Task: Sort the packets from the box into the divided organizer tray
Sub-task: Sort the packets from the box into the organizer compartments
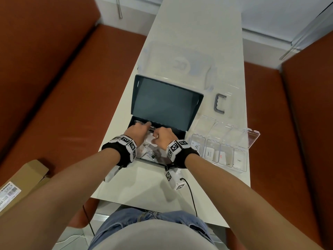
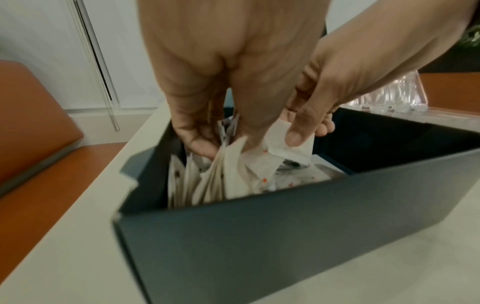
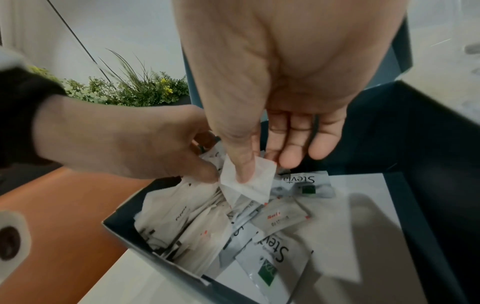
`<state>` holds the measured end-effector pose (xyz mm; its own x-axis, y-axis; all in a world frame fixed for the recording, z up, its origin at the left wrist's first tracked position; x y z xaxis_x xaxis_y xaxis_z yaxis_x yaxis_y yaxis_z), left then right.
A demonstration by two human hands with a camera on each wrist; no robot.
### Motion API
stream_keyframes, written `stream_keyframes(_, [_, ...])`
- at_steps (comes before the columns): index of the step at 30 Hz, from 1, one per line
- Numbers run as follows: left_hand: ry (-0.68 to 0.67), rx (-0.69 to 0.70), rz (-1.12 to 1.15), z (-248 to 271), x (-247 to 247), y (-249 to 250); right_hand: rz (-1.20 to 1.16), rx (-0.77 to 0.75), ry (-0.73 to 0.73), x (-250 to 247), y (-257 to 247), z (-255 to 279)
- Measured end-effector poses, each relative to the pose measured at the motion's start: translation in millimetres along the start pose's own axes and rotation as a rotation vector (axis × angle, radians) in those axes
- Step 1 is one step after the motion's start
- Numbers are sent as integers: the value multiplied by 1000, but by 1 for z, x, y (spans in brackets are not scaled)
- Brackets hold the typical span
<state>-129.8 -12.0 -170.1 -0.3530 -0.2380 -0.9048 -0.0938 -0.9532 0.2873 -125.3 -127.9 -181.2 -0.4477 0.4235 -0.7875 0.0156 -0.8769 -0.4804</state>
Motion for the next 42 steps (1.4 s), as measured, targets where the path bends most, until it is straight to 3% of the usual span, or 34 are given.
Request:
stream_keyframes(6, [127, 44, 177, 6, -16, 3, -53, 1, 2, -10, 9, 12])
stream_keyframes(13, [231, -82, 545, 8, -38, 3, -249, 32, 136, -49, 34, 33])
stream_keyframes(18, [172, -118, 958, 12, -47, 16, -639, 141, 184, -79, 51, 51])
stream_keyframes(24, [126, -109, 1316, 15, -60, 46, -1076, 187, 91, -92, 49, 69])
stream_keyframes(27, [116, -110, 1357, 13, -60, 60, -1185, 144, 73, -99, 42, 73])
stream_keyframes(32, [204, -123, 1251, 11, -57, 66, -1139, 153, 92, -104, 42, 76])
stream_keyframes(36, [253, -77, 1160, 12, -56, 72, -1248, 192, 76, -104, 40, 78])
stream_keyframes(39, [262, -53, 1187, 13, -56, 77, -1204, 162, 94, -105, 37, 79])
stream_keyframes(42, [303, -122, 1266, 14, -55, 77, -1149, 122, 133, -107, 36, 78])
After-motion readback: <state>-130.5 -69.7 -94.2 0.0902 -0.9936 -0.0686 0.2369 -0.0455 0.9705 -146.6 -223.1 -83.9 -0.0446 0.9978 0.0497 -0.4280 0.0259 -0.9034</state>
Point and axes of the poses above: each hand's wrist, its own z-axis away from the middle knuckle, its own x-axis out of the palm, y = z × x, the point moved 4 cm from there along -z, towards the middle knuckle, and after that the axes turned 6 degrees about y, right-handed, at the moved point
